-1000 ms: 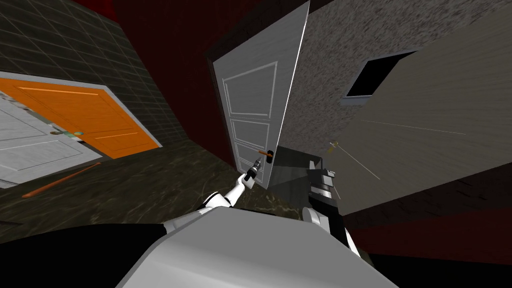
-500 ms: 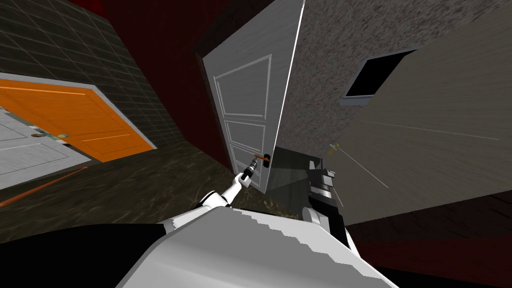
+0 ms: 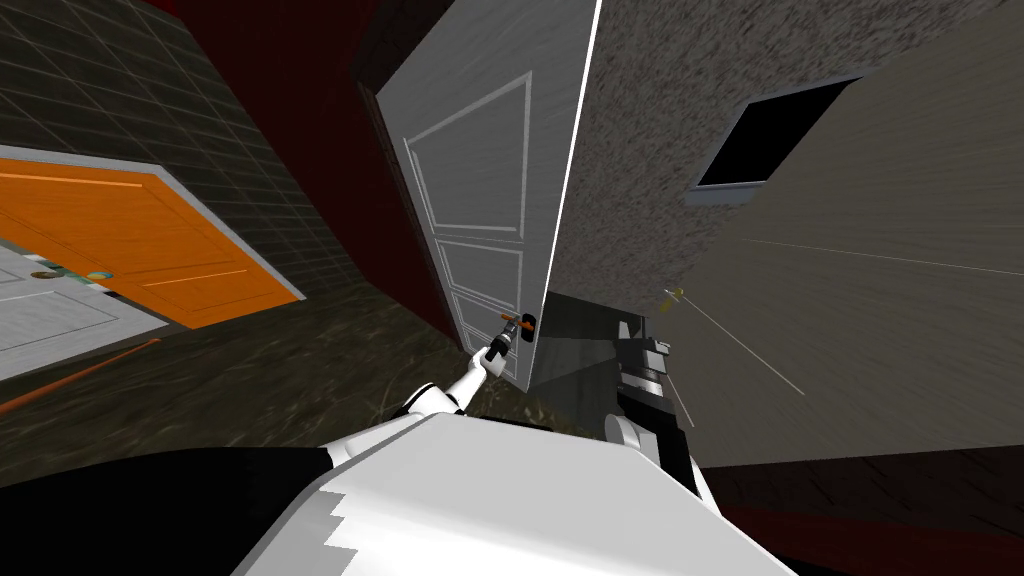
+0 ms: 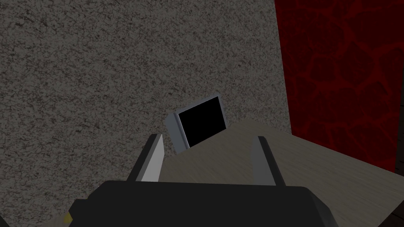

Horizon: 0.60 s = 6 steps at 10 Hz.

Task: Push the door open

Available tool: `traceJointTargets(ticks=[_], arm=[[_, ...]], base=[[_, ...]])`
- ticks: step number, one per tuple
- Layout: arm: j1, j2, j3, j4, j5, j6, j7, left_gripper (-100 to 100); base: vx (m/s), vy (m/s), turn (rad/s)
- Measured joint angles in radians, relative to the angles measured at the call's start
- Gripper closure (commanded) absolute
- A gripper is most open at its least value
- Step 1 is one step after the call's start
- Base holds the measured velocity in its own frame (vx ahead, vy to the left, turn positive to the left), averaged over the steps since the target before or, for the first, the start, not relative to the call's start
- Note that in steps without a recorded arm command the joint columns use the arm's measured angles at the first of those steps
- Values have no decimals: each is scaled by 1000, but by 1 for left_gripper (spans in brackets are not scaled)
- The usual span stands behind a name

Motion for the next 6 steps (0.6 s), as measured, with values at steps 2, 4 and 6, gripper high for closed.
traceJointTargets(ticks=[2, 4, 6], arm=[[-6, 1, 1, -3, 1, -1, 2, 100], [-6, 0, 1, -3, 1, -1, 1, 100], [9, 5, 2, -18, 0, 8, 1, 100]], base=[[-6, 9, -11], [0, 0, 0], [111, -110, 21]])
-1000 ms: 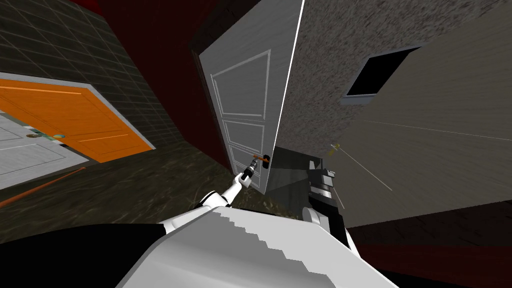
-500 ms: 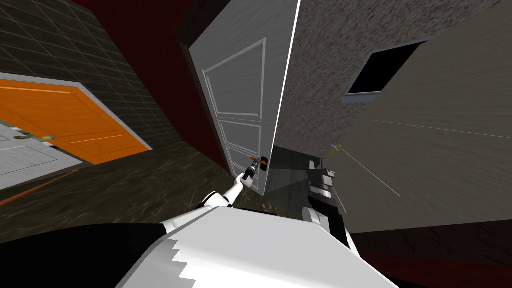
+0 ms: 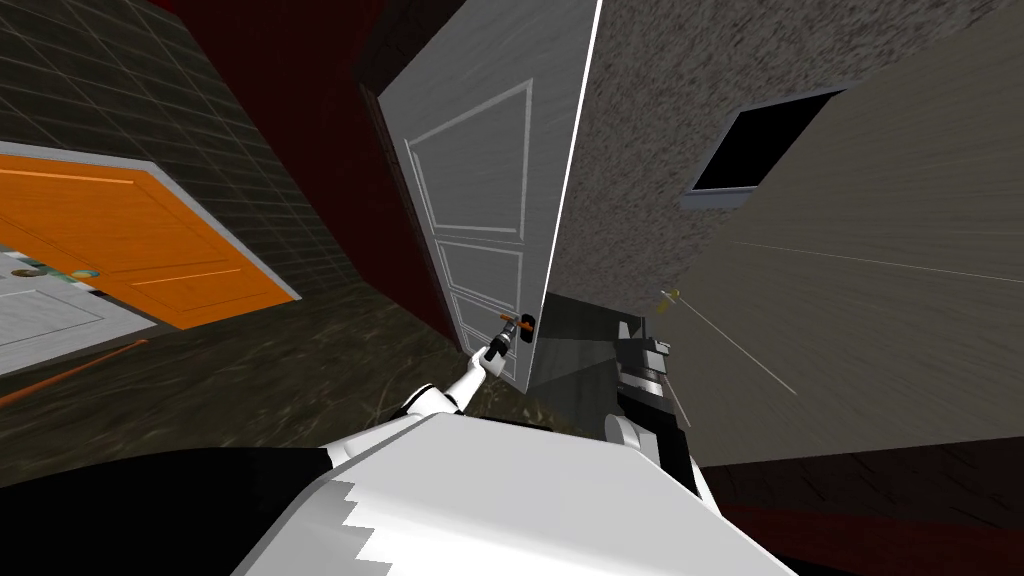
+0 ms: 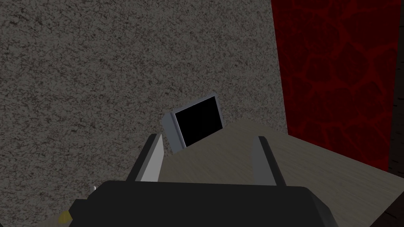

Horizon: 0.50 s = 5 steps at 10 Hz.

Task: Push the door open

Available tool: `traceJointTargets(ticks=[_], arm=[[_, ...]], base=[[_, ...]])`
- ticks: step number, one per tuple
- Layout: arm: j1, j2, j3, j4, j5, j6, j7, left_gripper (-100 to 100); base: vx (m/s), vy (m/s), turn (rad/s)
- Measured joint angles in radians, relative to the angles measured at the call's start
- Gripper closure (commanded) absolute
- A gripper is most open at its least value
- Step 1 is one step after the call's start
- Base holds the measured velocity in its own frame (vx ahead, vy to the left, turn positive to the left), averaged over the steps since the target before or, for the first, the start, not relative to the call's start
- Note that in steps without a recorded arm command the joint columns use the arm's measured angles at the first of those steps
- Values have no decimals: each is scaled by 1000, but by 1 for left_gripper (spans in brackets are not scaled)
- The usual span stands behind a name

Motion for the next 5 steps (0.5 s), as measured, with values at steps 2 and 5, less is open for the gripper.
traceJointTargets(ticks=[2, 5], arm=[[3, 14, 16, 18, 4, -7, -2, 100], [-6, 28, 46, 21, 11, 1, -7, 100]], base=[[125, -147, 42], [157, -136, 27]])
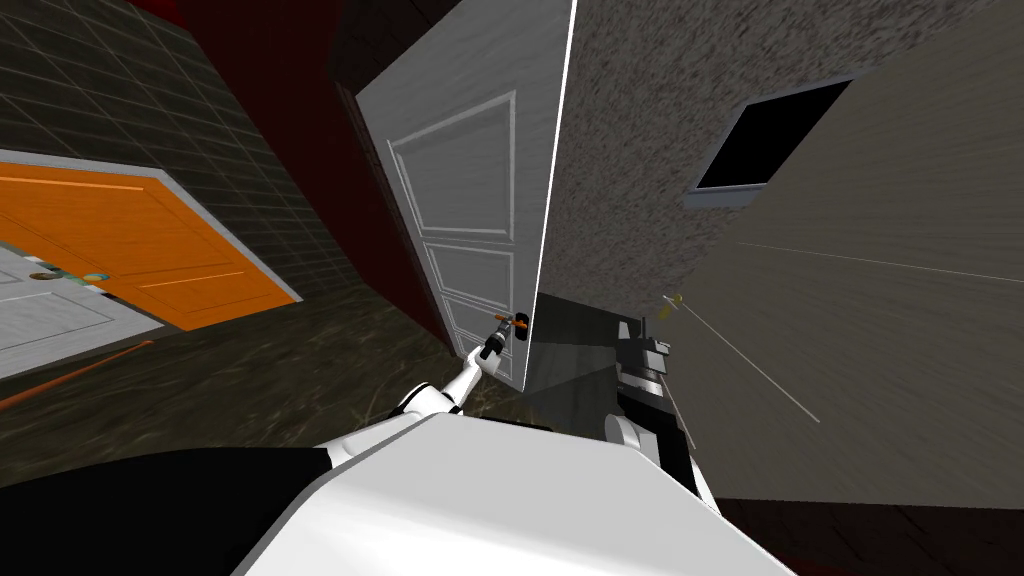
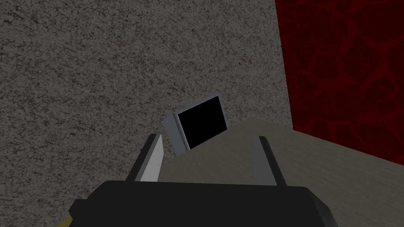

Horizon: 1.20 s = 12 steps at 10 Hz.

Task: Push the door open

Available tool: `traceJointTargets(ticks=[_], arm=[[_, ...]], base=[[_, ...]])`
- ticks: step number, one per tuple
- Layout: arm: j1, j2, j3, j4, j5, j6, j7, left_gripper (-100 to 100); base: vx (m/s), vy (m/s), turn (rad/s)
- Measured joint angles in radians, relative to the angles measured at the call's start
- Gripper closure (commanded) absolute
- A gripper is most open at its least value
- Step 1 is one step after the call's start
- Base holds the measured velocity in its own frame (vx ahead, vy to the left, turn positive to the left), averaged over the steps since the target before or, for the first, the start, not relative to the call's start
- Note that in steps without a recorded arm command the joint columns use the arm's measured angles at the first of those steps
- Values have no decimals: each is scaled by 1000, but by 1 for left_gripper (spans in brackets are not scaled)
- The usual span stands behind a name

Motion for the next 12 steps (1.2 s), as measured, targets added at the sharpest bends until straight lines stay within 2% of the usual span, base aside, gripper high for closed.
traceJointTargets(ticks=[2, 4, 5, 6, 8, 10, 11, 12], arm=[[16, 25, 6, -28, 2, 4, 10, 100], [-2, 34, 35, 15, 9, -17, 5, 100], [23, 45, 37, -32, 9, 9, 8, 100], [15, 51, 42, -30, 11, 14, 12, 100], [7, 48, 57, -17, 14, 3, 5, 100], [9, 60, 83, 9, 20, -9, 1, 100], [14, 67, 98, 3, 23, -4, -1, 100], [18, 67, 115, 0, 26, -1, -9, 100]], base=[[139, -153, 28], [160, -158, 55], [85, -88, 26], [25, -23, -7], [92, -89, 39], [133, -187, 77], [154, -162, 88], [146, -100, 24]])
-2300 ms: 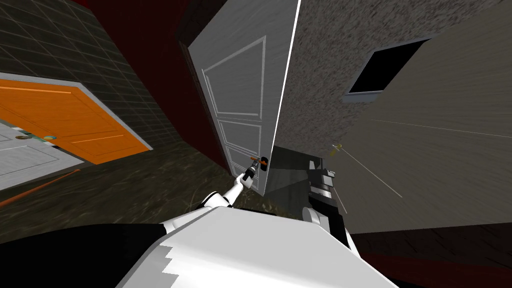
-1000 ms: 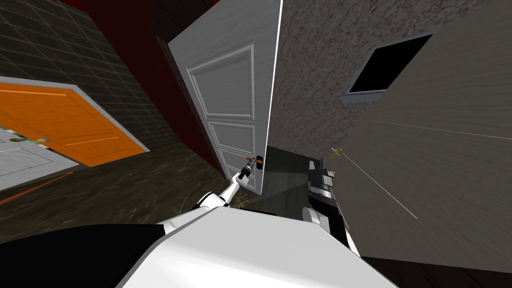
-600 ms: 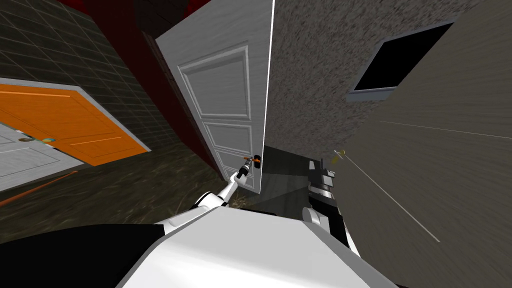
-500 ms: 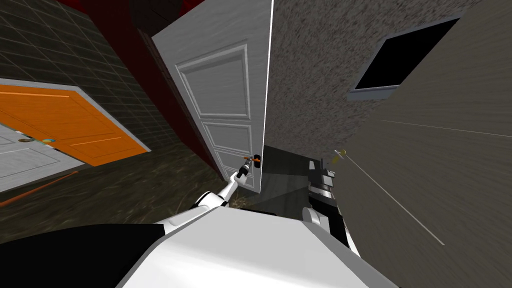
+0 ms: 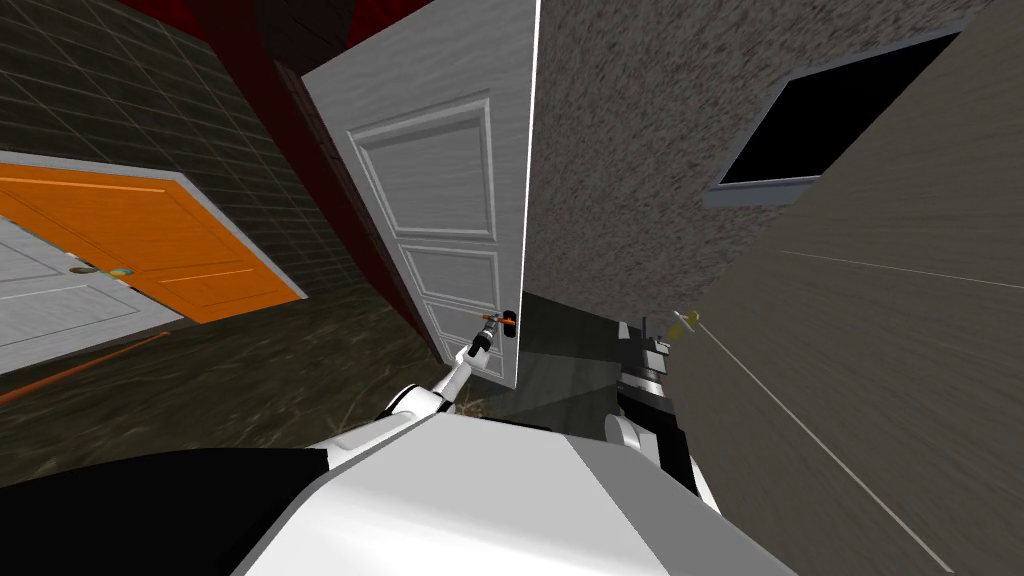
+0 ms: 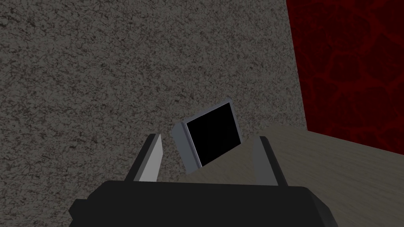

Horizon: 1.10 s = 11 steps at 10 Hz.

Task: Push the door open

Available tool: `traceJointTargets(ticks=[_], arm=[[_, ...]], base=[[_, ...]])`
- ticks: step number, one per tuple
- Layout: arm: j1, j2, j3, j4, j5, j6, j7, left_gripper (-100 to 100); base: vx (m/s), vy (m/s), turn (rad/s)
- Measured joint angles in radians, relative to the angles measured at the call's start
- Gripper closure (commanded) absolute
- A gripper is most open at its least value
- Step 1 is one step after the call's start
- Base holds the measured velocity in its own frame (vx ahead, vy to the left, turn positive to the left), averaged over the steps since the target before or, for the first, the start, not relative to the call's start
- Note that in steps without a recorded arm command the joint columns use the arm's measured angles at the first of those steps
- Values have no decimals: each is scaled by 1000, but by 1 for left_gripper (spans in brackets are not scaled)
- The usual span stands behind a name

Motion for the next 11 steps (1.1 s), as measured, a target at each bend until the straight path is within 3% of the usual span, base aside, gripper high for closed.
traceJointTargets(ticks=[2, 3, 6, 8, 11], arm=[[8, 19, 13, -20, 4, 8, 7, 100], [25, 28, 23, -56, 6, 30, 11, 100], [-13, 45, 49, 8, 15, -1, 15, 100], [-17, 51, 76, 36, 21, -13, 10, 100], [8, 68, 99, 0, 26, 5, 13, 100]], base=[[149, -169, 42], [123, -125, 58], [85, -111, 30], [109, -128, 58], [129, -142, 47]])
